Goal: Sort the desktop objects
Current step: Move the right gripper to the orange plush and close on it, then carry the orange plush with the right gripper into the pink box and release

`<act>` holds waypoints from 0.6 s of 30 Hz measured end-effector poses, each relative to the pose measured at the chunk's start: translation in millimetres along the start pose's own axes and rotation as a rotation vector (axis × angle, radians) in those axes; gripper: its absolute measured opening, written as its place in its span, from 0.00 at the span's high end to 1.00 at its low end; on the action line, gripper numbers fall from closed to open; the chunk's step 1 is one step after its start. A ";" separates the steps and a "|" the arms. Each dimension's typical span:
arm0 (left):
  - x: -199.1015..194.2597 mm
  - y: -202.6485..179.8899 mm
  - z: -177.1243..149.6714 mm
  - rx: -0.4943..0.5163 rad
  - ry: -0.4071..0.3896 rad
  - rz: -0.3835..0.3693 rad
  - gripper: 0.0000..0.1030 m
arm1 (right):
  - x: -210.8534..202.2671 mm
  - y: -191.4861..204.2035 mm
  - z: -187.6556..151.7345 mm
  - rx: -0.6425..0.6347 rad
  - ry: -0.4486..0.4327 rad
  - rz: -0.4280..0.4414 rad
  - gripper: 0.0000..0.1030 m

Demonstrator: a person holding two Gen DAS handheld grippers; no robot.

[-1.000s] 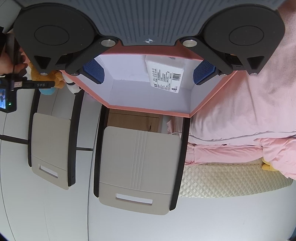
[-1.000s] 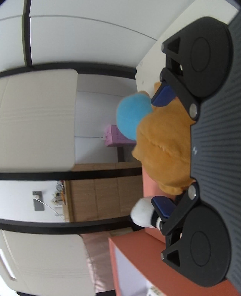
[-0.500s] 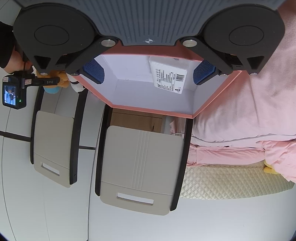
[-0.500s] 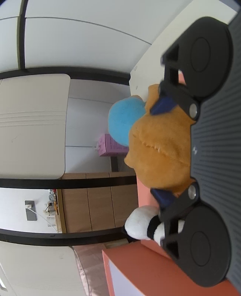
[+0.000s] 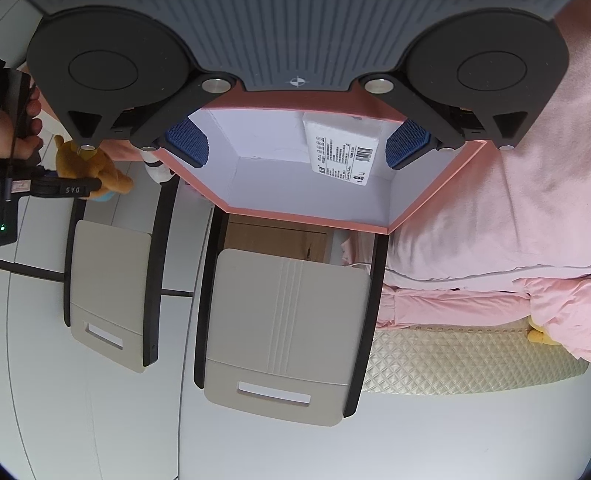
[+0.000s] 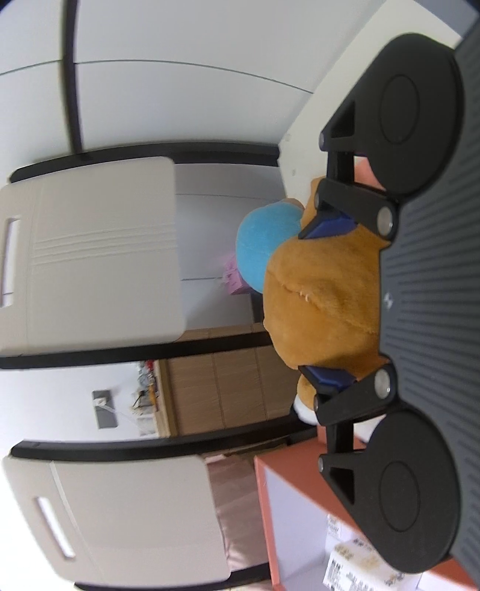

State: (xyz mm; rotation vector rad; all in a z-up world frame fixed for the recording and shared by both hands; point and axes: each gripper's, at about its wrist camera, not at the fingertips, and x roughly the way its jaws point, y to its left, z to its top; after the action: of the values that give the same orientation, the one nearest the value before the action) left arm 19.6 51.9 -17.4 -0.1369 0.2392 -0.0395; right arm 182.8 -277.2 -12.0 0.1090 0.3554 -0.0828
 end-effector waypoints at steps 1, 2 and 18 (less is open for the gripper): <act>-0.5 -0.2 0.1 -0.001 -0.001 -0.001 0.00 | -4.3 1.3 1.0 -0.005 -0.009 0.006 0.35; -0.9 -0.4 0.1 -0.002 -0.002 -0.002 0.00 | -7.7 2.3 1.8 -0.011 -0.017 0.010 0.35; -1.9 0.6 1.0 -0.007 -0.012 0.016 0.00 | -54.8 27.6 35.6 -0.015 -0.211 0.159 0.35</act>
State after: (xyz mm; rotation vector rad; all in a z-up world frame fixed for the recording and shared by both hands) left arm 18.0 52.7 -16.1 -0.1419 0.2280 -0.0225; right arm 146.6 -250.7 43.0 0.1123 0.1355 0.0653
